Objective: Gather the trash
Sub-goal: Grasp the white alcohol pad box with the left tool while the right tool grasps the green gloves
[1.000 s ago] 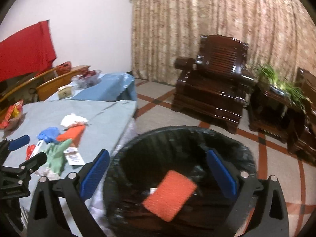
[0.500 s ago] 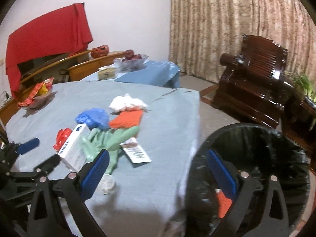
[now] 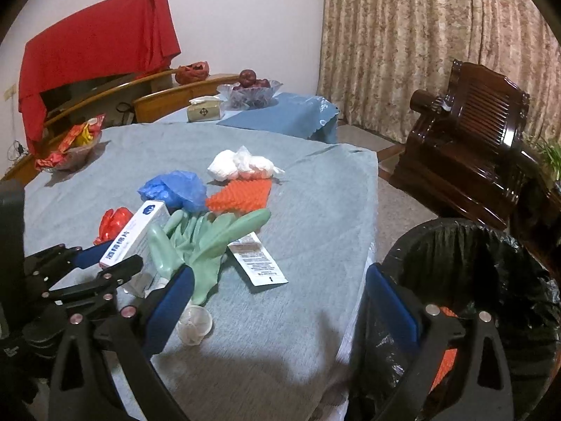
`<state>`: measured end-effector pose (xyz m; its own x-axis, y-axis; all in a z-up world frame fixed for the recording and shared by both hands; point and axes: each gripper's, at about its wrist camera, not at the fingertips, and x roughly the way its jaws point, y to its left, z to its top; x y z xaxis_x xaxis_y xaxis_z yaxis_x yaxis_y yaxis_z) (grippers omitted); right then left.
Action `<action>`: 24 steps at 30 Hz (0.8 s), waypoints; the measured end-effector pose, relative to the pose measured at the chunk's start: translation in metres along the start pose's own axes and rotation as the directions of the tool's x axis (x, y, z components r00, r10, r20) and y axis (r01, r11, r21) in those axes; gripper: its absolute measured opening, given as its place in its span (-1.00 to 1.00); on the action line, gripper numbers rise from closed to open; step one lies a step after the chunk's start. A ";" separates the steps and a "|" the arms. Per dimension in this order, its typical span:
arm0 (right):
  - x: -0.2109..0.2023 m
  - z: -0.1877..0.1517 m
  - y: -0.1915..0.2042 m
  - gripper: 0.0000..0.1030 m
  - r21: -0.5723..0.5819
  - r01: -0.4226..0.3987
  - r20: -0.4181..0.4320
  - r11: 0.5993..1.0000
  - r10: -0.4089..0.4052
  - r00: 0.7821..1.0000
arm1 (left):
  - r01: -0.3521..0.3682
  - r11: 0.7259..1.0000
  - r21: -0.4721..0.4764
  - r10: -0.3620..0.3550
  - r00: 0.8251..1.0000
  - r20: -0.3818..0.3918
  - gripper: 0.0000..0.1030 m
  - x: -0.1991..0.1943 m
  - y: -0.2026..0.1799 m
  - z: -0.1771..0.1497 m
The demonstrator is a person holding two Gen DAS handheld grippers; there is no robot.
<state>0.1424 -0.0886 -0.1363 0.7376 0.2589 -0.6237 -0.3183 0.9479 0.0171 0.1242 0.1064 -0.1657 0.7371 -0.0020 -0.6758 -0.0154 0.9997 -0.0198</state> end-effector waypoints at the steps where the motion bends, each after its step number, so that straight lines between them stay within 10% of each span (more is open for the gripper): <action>1: 0.001 0.000 0.000 0.85 0.001 -0.004 -0.002 1.000 0.004 1.000 | -0.003 1.000 -0.003 0.003 1.000 -0.005 -0.06 0.004 0.000 0.000; 24: 0.069 0.000 0.045 0.07 0.000 -0.114 -0.148 0.994 0.112 0.983 | 0.022 0.999 -0.036 -0.023 0.999 -0.031 -0.43 -0.006 0.026 -0.016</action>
<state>0.1791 -0.0285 -0.1789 0.6010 0.3333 -0.7265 -0.4002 0.9122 0.0875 0.1087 0.1319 -0.1738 0.7159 -0.0254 -0.6978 -0.0235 0.9979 -0.0605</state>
